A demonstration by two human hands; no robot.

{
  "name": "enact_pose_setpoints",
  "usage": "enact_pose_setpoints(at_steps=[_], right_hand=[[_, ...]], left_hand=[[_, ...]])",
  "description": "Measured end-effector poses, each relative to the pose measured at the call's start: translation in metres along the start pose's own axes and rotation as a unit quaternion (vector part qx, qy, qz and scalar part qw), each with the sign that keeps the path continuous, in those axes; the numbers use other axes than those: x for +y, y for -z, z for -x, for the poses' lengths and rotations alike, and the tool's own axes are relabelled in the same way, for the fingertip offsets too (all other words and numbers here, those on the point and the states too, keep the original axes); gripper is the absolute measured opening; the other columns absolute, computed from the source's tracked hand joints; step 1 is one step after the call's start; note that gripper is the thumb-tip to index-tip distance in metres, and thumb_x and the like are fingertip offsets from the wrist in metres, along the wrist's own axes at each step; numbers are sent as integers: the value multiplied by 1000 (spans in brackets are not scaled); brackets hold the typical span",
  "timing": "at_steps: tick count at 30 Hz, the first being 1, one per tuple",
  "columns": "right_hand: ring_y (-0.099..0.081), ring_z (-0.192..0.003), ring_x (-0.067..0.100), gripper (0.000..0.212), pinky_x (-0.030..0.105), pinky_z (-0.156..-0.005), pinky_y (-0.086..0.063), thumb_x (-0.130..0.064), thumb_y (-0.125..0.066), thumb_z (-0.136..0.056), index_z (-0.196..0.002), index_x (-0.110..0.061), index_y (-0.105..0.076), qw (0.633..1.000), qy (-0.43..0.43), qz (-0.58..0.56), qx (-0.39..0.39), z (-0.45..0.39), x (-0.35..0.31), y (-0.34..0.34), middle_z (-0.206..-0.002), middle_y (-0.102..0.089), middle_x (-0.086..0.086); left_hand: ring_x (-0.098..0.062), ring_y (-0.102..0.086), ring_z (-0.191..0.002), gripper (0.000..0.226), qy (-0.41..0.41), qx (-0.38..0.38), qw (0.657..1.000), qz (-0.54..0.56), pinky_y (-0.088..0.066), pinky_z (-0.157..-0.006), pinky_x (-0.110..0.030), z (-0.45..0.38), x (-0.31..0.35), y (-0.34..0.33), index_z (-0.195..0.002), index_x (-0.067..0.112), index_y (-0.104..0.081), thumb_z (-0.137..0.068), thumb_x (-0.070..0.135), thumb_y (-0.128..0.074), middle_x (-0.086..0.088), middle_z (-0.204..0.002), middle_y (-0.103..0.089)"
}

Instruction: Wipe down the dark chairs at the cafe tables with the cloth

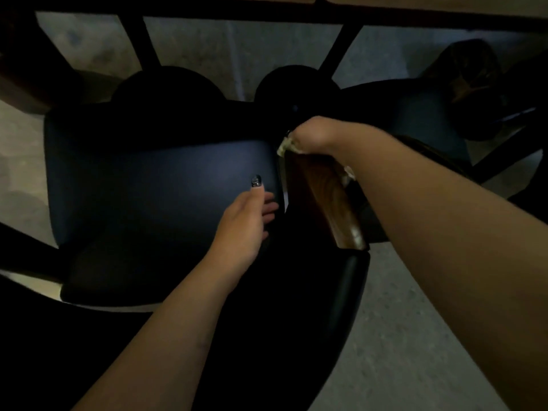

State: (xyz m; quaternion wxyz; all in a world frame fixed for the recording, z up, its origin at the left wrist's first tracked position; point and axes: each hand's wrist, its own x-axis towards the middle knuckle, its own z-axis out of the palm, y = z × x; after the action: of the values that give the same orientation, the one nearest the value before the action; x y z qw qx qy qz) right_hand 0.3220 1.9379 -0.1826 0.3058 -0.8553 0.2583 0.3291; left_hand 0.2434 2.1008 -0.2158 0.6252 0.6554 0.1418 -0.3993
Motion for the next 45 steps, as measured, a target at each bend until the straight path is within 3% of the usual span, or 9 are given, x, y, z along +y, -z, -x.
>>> enact_pose_setpoints(at_steps=[4,8,10,18,25,30,34,41,45], right_hand=[[-59,-60,21,25,20,-48,-49,-9,-42,-96,-87,-7,-65,961,-41,-272,18,-6,31,5,-78,-61,10],[-62,-103,34,24,37,-89,-47,-13,-49,-95,-107,-6,-69,927,-23,-367,77,17,41,-11,-114,-65,18],[-56,-115,25,32,15,-83,-46,-16,-45,-97,-124,-4,-59,913,-11,-381,146,36,49,-20,-129,-58,16],[-66,-65,17,29,24,-61,-51,-15,-55,-92,-69,-8,-71,826,-61,-552,93,120,58,-46,-70,-70,7],[-48,-123,30,40,4,-46,-34,-13,-29,-103,-137,6,-41,904,-92,-414,62,87,78,-54,-143,-43,22],[-64,-56,7,27,11,-45,-41,-9,-48,-95,-75,-9,-67,838,-93,-529,97,113,68,-61,-65,-66,7],[-66,-77,17,24,26,-66,-51,-17,-50,-92,-86,-17,-74,764,10,-624,162,153,70,-84,-83,-71,9],[-26,-143,17,45,24,-116,-20,-12,-48,-91,-135,-17,-54,936,180,-133,273,150,55,-66,-150,-38,-4],[-17,-142,36,45,42,-117,-5,-23,-45,-91,-134,-13,-52,934,160,257,191,84,30,-41,-149,-36,7]], left_hand=[[-11,-60,-105,22,-15,-9,999,-30,-46,-87,-32,6,-4,-9,-96,33,-55,-103,38,-36,3,-116,-64],[-9,-60,-107,19,-13,-10,999,-43,-47,-91,-33,6,-9,-6,-97,38,-53,-102,40,-36,8,-117,-62],[-7,-60,-107,17,-17,-19,998,-57,-47,-92,-31,8,-12,-8,-100,39,-55,-100,43,-39,13,-114,-62],[4,-44,-128,49,-54,-112,987,-106,-33,-100,-9,16,-15,-12,-145,49,-27,-99,40,-42,17,-141,-47],[15,-31,-121,52,-48,-136,980,-138,-25,-75,14,19,-11,-15,-150,41,-26,-99,45,-37,24,-144,-37],[20,-30,-120,70,-38,-151,982,-111,-27,-75,11,22,-11,-16,-150,45,-25,-83,60,-40,33,-136,-35],[39,-33,-91,76,-38,-156,982,-97,-28,-71,12,25,-12,-18,-151,43,-22,-80,59,-42,37,-131,-32],[6,-49,-125,44,-59,-152,980,-112,-39,-103,-14,23,-11,-15,-147,23,-42,-104,31,-35,9,-145,-49],[-12,-63,-113,35,-37,-87,992,-81,-44,-105,-35,22,-11,-12,-122,22,-66,-104,23,-36,2,-118,-70]])
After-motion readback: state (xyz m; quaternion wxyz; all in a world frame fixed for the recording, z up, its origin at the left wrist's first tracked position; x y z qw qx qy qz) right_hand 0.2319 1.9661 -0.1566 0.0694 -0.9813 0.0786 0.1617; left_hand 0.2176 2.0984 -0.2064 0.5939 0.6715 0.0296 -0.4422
